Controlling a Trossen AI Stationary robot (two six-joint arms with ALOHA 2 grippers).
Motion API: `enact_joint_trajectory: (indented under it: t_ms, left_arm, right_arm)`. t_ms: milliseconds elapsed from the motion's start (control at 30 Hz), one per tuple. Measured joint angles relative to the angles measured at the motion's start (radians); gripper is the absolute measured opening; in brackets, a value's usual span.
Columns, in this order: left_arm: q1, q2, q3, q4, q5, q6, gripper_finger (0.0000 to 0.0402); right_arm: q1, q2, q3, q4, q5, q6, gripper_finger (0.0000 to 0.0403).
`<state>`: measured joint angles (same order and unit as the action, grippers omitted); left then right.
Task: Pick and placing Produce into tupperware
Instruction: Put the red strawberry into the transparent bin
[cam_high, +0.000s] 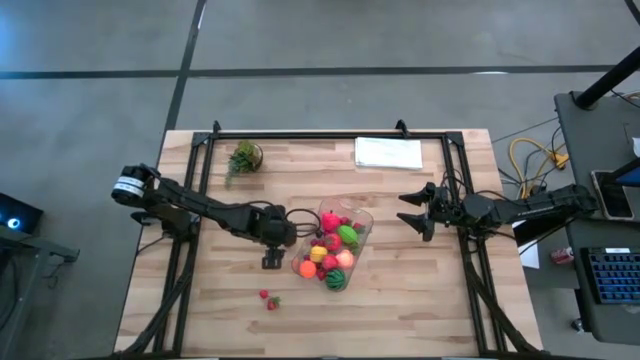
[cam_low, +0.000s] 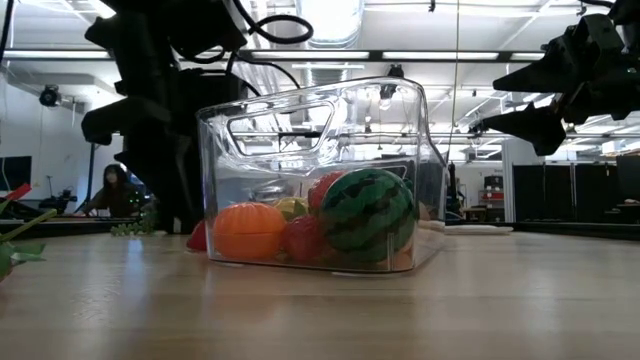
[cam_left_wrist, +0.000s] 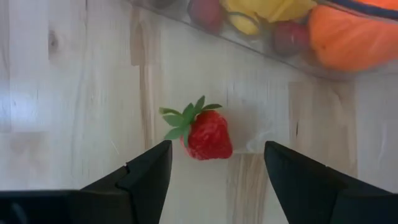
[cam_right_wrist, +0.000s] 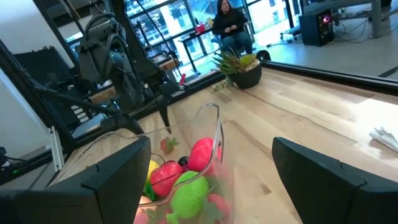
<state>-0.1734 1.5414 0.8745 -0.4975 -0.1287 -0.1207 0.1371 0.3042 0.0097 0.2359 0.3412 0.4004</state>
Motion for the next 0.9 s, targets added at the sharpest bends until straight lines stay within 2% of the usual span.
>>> enact_joint_trajectory:
  t_ms: [133,400,633,900]
  left_arm:
    - [0.001,0.0,0.0,0.003,0.0,-0.013,0.024]
    - [0.001,0.0,-0.021,0.082,0.0,-0.183,0.024]
    - [0.001,0.006,-0.072,0.098,-0.004,-0.216,0.024]
    - [0.002,0.009,-0.093,0.206,-0.037,-0.242,0.024]
  right_arm:
    - [0.0,0.0,0.0,0.0,0.0,0.0,0.0327]
    - [0.0,0.0,0.0,0.0,0.0,0.0,0.0327]
    - [0.0,0.0,0.0,0.0,0.0,0.0,0.0327]
    - [0.0,0.0,0.0,0.0,0.0,0.0,0.0327]
